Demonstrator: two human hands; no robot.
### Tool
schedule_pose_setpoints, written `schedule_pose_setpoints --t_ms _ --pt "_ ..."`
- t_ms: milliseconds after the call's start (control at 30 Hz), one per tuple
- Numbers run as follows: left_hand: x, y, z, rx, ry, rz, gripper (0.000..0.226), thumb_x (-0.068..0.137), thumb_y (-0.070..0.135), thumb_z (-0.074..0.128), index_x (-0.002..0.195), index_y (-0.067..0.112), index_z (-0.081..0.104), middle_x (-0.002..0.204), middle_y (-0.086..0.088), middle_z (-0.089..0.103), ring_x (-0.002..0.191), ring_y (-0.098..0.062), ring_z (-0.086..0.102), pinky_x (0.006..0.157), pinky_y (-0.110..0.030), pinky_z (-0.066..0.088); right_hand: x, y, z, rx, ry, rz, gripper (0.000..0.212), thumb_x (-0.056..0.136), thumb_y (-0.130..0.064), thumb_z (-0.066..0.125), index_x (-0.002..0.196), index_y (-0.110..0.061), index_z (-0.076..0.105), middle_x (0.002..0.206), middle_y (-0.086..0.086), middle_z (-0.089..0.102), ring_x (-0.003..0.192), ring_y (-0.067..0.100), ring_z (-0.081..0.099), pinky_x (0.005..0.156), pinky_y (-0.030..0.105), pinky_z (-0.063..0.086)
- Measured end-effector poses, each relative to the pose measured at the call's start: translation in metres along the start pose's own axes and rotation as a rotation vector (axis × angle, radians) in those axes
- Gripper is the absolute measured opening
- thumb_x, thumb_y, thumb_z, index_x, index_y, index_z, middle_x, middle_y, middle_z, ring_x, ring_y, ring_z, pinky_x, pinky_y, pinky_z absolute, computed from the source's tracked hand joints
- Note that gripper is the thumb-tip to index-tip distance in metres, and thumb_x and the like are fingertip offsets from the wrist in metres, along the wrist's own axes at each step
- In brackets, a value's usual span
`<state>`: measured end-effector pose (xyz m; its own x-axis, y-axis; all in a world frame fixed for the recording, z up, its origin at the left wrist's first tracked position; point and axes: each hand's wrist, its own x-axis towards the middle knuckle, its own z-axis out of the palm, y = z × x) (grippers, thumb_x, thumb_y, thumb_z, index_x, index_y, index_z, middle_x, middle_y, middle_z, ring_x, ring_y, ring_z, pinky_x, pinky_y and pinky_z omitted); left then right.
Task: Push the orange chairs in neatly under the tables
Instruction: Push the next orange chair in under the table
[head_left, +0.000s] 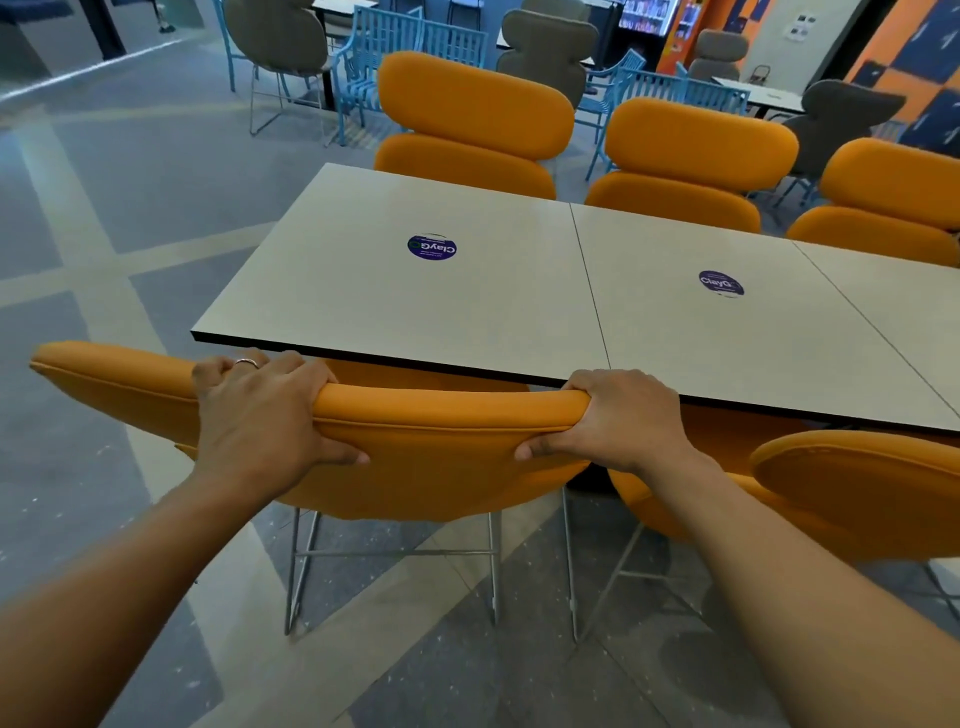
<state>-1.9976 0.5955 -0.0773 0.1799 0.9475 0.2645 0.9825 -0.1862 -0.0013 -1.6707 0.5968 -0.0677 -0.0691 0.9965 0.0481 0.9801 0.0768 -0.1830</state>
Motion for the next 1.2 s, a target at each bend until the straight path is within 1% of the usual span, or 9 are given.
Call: schedule_pose_setpoints --t_ms 133,267,367,433,533,667,867,1100,1200 --pt "-0.001 -0.004 -0.001 0.0 0.013 0.043 0.064 0.044 0.074 0.077 0.084 0.026 0.062 0.085 -0.004 0.066 0.083 -0.036 0.058 0.082 -0.049 0.033 -0.004 -0.005 -0.001 0.017 -0.022 0.047 0.094 0.033 -0.108 0.041 0.089 -0.036 0.063 0.08 -0.017 0.063 0.081 0.009 0.061 0.072 0.034 0.055" --pt "-0.002 -0.016 -0.002 0.017 0.02 0.068 0.066 0.044 0.078 0.074 0.082 0.026 0.06 0.083 -0.003 0.064 0.08 -0.034 0.057 0.08 -0.048 0.032 -0.014 -0.016 0.002 -0.02 -0.02 0.06 0.098 0.031 -0.11 0.037 0.084 -0.032 0.061 0.075 -0.016 0.061 0.074 0.006 0.059 0.069 0.034 0.055" --pt "-0.003 -0.03 -0.001 0.02 0.009 0.086 0.074 0.046 0.089 0.05 0.086 0.028 0.061 0.08 0.0 0.063 0.079 -0.032 0.058 0.08 -0.048 0.032 -0.025 -0.026 0.008 -0.042 0.002 0.051 0.095 0.034 -0.111 0.033 0.079 -0.032 0.058 0.071 -0.016 0.059 0.07 0.004 0.057 0.067 0.031 0.054" --pt "-0.004 -0.034 -0.001 0.015 0.009 0.091 0.075 0.048 0.088 0.045 0.088 0.028 0.062 0.08 0.0 0.064 0.08 -0.033 0.059 0.08 -0.048 0.033 -0.028 -0.029 0.011 -0.049 0.01 0.039 0.095 0.035 -0.112 0.03 0.079 -0.032 0.058 0.071 -0.016 0.059 0.07 0.003 0.057 0.066 0.031 0.054" --pt "-0.001 -0.033 -0.001 0.005 -0.011 0.068 0.074 0.042 0.088 0.061 0.087 0.03 0.061 0.08 0.0 0.063 0.083 -0.033 0.058 0.082 -0.049 0.032 -0.023 -0.026 0.01 -0.046 0.028 0.002 0.095 0.037 -0.112 0.028 0.078 -0.031 0.058 0.071 -0.016 0.058 0.069 0.004 0.057 0.066 0.03 0.054" --pt "-0.002 -0.018 0.0 -0.021 -0.001 0.022 0.064 0.041 0.071 0.079 0.084 0.028 0.061 0.079 -0.001 0.063 0.084 -0.035 0.057 0.085 -0.05 0.031 -0.018 -0.015 0.008 -0.046 0.021 -0.06 0.09 0.042 -0.11 0.033 0.075 -0.03 0.055 0.07 -0.016 0.055 0.066 0.003 0.054 0.063 0.029 0.052" --pt "-0.015 0.02 -0.002 -0.043 0.062 0.006 0.061 0.044 0.075 0.074 0.078 0.026 0.06 0.078 -0.001 0.064 0.081 -0.033 0.056 0.082 -0.045 0.028 -0.022 0.017 -0.005 -0.042 0.015 -0.047 0.087 0.041 -0.107 0.043 0.084 -0.034 0.062 0.075 -0.018 0.059 0.072 0.002 0.056 0.057 0.022 0.039" --pt "-0.019 0.021 -0.003 -0.023 0.068 0.054 0.06 0.046 0.076 0.072 0.077 0.026 0.06 0.077 0.0 0.062 0.078 -0.032 0.056 0.079 -0.046 0.03 -0.035 0.016 -0.006 0.011 0.027 0.026 0.093 0.037 -0.108 0.04 0.085 -0.033 0.066 0.075 -0.017 0.064 0.071 0.001 0.059 0.059 0.02 0.044" --pt "-0.008 -0.001 -0.003 -0.005 0.049 0.054 0.062 0.042 0.08 0.067 0.077 0.029 0.06 0.076 0.0 0.061 0.079 -0.033 0.056 0.079 -0.047 0.031 -0.032 -0.002 0.003 0.022 0.069 0.036 0.094 0.036 -0.111 0.035 0.077 -0.031 0.064 0.069 -0.015 0.062 0.067 0.002 0.059 0.062 0.029 0.054"
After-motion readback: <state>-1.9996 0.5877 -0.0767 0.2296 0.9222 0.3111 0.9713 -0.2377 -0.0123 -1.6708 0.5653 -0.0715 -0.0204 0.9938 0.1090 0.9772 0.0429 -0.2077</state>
